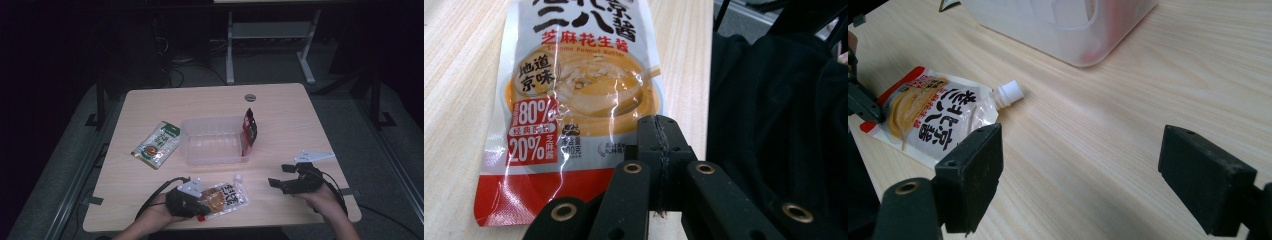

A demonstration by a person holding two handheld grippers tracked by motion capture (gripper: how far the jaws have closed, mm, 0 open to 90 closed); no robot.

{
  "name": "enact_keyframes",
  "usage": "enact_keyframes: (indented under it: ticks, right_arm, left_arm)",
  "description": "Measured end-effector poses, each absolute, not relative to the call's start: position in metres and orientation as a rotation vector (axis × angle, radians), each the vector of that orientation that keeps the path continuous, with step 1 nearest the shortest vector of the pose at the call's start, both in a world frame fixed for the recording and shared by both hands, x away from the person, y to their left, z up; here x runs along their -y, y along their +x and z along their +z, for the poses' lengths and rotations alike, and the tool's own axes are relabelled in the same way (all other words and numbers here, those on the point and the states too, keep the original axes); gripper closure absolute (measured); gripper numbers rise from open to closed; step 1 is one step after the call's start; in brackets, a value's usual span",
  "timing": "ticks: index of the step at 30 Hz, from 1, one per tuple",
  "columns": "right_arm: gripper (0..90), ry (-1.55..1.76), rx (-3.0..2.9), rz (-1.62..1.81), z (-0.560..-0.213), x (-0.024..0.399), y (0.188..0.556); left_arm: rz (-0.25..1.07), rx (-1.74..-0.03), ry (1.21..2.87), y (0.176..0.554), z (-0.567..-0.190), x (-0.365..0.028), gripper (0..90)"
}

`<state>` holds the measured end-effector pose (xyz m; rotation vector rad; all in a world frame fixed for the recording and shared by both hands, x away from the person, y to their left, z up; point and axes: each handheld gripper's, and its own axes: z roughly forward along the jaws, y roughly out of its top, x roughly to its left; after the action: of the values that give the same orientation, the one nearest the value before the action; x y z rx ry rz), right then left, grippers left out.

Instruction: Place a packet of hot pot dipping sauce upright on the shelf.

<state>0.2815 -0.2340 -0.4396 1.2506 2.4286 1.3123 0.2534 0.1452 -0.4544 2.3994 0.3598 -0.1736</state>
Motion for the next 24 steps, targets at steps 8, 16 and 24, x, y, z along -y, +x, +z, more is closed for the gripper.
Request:
enact_keyframes:
  ticks: [8,16,24]
  right_arm:
    - [17.4,1.249,-2.436,1.309,-0.440,0.233,0.281]
    - [17.4,1.251,-2.436,1.315,-0.440,0.233,0.280]
    - [17.4,1.248,-2.444,1.309,-0.441,0.232,0.275]
  left_arm:
    - [-0.123,-0.418,2.384,0.263,-0.454,-0.152,89.8]
    - [-0.085,-0.441,2.354,0.267,-0.446,-0.162,89.7]
    - [-0.028,-0.495,2.329,0.280,-0.442,-0.172,89.7]
